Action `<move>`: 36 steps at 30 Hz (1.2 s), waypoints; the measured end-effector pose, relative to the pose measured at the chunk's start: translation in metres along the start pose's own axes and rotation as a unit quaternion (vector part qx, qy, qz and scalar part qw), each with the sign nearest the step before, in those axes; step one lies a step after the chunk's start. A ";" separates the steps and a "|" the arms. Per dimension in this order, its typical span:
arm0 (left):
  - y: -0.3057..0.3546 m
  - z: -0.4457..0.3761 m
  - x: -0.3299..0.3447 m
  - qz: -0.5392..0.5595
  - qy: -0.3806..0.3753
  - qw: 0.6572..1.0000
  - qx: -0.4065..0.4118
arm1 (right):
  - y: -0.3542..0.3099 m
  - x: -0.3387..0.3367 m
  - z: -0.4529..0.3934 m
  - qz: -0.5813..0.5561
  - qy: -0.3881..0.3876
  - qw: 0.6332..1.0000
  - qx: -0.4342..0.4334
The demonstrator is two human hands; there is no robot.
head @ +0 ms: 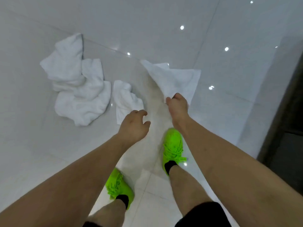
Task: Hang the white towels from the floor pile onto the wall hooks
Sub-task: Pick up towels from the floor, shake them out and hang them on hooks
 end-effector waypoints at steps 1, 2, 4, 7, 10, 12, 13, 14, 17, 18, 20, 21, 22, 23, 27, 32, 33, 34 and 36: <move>0.019 0.019 -0.021 0.001 0.010 1.000 0.017 | -0.029 -0.010 0.017 -0.006 -0.007 1.000 -0.015; 0.040 0.043 -0.048 0.003 0.023 0.999 0.037 | -0.061 -0.023 0.037 -0.015 -0.014 0.999 -0.032; 0.080 0.090 -0.098 0.003 0.045 0.996 0.081 | -0.122 -0.051 0.079 -0.027 -0.021 0.998 -0.060; 0.132 0.161 -0.176 -0.009 0.089 0.986 0.142 | -0.207 -0.089 0.142 -0.058 -0.018 0.993 -0.098; 0.180 0.246 -0.248 -0.028 0.146 0.961 0.232 | -0.289 -0.130 0.224 -0.038 -0.006 0.985 -0.167; 0.208 0.306 -0.278 -0.034 0.150 0.942 0.299 | -0.329 -0.152 0.281 -0.015 -0.010 0.978 -0.208; 0.219 0.339 -0.285 -0.035 0.130 0.933 0.334 | -0.343 -0.162 0.312 -0.018 -0.017 0.976 -0.218; 0.230 0.373 -0.289 -0.039 0.099 0.924 0.366 | -0.357 -0.174 0.345 -0.026 -0.020 0.973 -0.227; 0.255 0.469 -0.288 -0.042 0.018 0.904 0.426 | -0.386 -0.215 0.428 -0.014 -0.025 0.967 -0.255; 0.260 0.500 -0.288 -0.031 0.011 0.896 0.442 | -0.395 -0.230 0.454 -0.006 -0.020 0.961 -0.275; 0.268 0.557 -0.291 -0.021 0.043 0.883 0.467 | -0.407 -0.264 0.508 0.031 0.004 0.948 -0.317; 0.271 0.577 -0.294 -0.022 0.071 0.878 0.473 | -0.409 -0.281 0.528 0.072 0.021 0.941 -0.330; 0.274 0.600 -0.296 -0.023 0.096 0.872 0.479 | -0.409 -0.302 0.549 0.130 0.046 0.930 -0.341; 0.275 0.621 -0.300 -0.018 0.115 0.867 0.485 | -0.403 -0.320 0.566 0.207 0.067 0.918 -0.332; 0.272 0.691 -0.326 0.051 0.196 0.849 0.488 | -0.353 -0.387 0.613 0.456 0.121 0.848 -0.244; 0.279 0.755 -0.278 0.017 0.168 0.854 0.492 | -0.320 -0.469 0.684 0.364 0.207 0.856 -0.303; 0.283 0.772 -0.243 -0.030 0.117 0.851 0.511 | -0.322 -0.479 0.702 0.311 0.213 0.862 -0.339; 0.286 0.791 -0.204 -0.065 0.063 0.847 0.525 | -0.325 -0.489 0.721 0.257 0.216 0.863 -0.378; 0.291 0.824 -0.138 -0.090 0.001 0.836 0.542 | -0.332 -0.506 0.759 0.195 0.235 0.844 -0.440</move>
Point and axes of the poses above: each hand's wrist, its own z-axis away from the middle knuckle, its own x-axis out of the palm, y = z × x, the point moved 9 cm from there along -z, towards the middle knuckle, and after that the axes turned 13 degrees about -x, right-handed, at the moved point
